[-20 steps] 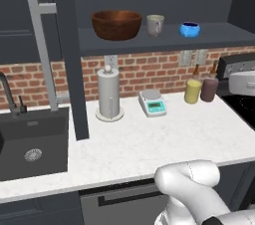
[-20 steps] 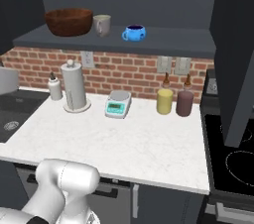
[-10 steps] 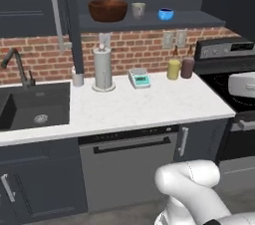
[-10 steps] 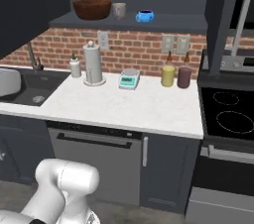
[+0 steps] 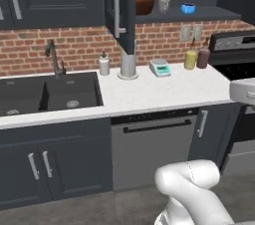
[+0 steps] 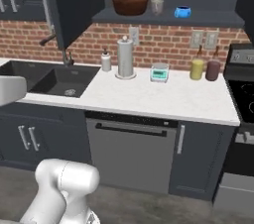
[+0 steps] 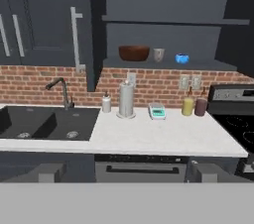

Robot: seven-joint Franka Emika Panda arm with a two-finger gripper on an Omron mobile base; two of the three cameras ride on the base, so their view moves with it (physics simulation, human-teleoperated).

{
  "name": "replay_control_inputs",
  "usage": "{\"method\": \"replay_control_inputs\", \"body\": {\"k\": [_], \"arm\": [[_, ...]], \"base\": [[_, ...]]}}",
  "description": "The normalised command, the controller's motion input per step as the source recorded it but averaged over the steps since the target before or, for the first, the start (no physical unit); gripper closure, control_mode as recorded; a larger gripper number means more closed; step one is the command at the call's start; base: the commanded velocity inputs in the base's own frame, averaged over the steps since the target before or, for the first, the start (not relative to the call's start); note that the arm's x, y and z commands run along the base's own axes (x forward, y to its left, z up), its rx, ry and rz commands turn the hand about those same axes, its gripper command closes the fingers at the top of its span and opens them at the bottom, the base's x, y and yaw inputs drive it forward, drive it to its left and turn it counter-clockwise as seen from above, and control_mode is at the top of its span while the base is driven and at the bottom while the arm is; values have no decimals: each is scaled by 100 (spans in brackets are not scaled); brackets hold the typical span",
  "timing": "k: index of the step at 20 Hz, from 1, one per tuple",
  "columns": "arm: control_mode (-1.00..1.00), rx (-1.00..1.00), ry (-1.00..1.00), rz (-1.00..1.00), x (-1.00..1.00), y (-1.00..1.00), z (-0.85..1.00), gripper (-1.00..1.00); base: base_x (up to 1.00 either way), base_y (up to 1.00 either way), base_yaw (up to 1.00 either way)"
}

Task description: Gather all objects into one cabinet and sort the glasses and bowls to opposite sides.

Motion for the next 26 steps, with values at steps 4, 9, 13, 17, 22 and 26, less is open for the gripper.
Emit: {"method": "replay_control_inputs", "body": {"k": [4,9,13,17,22,26], "arm": [[100,0,0,0,0,0,0,-100],[100,0,0,0,0,0,0,-100],[100,0,0,0,0,0,0,-100],[100,0,0,0,0,0,0,-100],[100,0,0,0,0,0,0,-100],[100,0,0,0,0,0,0,-100]], "base": [[0,100,0],[0,100,0],[0,100,0],[1,100,0],[6,100,0],[14,100,0]]}}
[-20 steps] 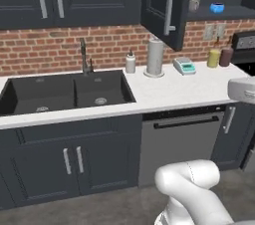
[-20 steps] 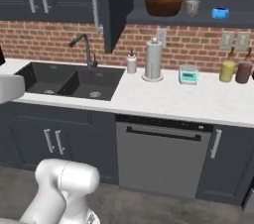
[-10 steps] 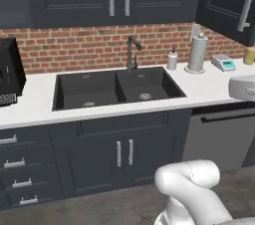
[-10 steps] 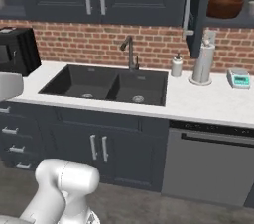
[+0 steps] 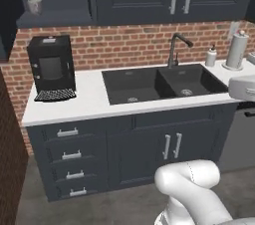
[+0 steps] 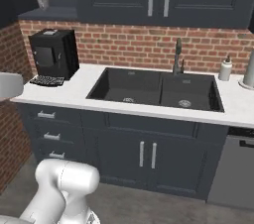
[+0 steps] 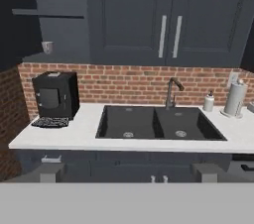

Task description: Gather all objects into one cabinet and sort the glasses and bowls to opposite sides.

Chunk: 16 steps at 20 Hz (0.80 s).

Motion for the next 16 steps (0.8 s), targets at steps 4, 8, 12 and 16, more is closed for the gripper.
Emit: {"method": "replay_control_inputs", "body": {"k": [4,8,12,16], "arm": [[100,0,0,0,0,0,0,-100],[100,0,0,0,0,0,0,-100],[100,0,0,0,0,0,0,-100],[100,0,0,0,0,0,0,-100]], "base": [[36,92,0],[97,50,0],[100,7,4],[97,1,10]]}}
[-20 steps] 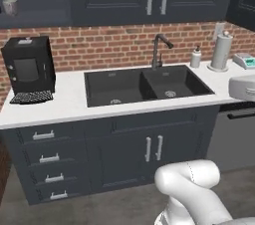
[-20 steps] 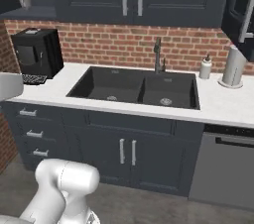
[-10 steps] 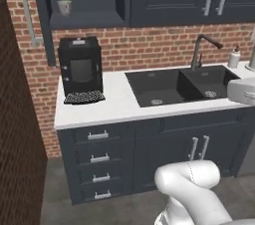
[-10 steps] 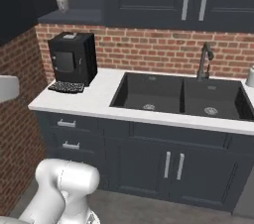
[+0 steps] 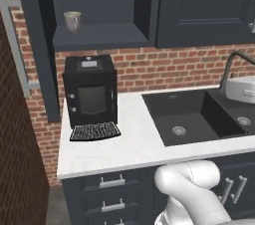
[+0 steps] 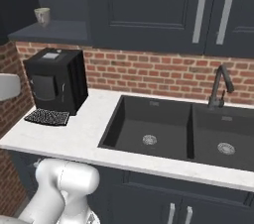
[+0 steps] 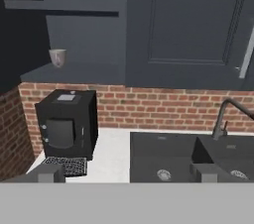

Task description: Gather all objects into one cabinet and sort the glasses and bowls to opposite sides.

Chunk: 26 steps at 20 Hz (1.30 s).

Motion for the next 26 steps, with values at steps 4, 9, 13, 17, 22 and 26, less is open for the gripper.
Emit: {"method": "replay_control_inputs", "body": {"k": [4,9,13,17,22,26], "arm": [[100,0,0,0,0,0,0,-100],[100,0,0,0,0,0,0,-100],[100,0,0,0,0,0,0,-100],[100,0,0,0,0,0,0,-100],[100,0,0,0,0,0,0,-100],[100,0,0,0,0,0,0,-100]], "base": [[54,49,1],[58,58,0],[38,64,0],[14,73,25],[2,77,30],[42,46,9]]}}
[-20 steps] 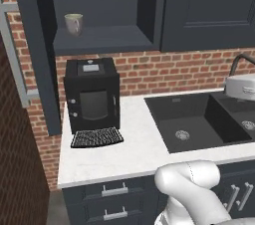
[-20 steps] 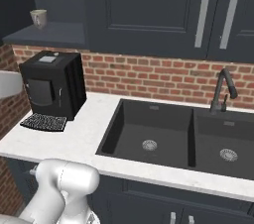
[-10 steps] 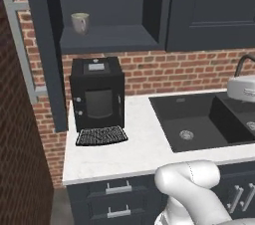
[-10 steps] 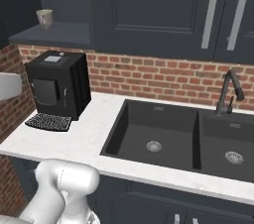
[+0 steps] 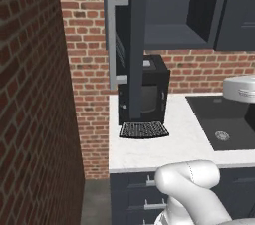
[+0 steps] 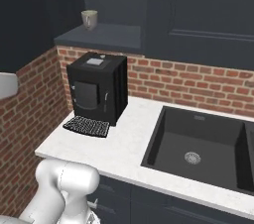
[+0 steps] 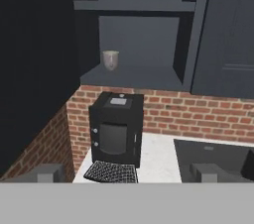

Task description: Gather all objects into one cabinet and sort the glasses and bowls to opposite sides.

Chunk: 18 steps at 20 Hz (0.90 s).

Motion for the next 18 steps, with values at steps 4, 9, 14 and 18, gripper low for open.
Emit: {"method": "replay_control_inputs", "body": {"k": [4,9,14,18], "arm": [[100,0,0,0,0,0,0,-100],[100,0,0,0,0,0,0,-100],[100,0,0,0,0,0,0,-100],[100,0,0,0,0,0,0,-100]], "base": [[100,-8,1],[92,-12,3],[100,0,11],[93,-23,20]]}}
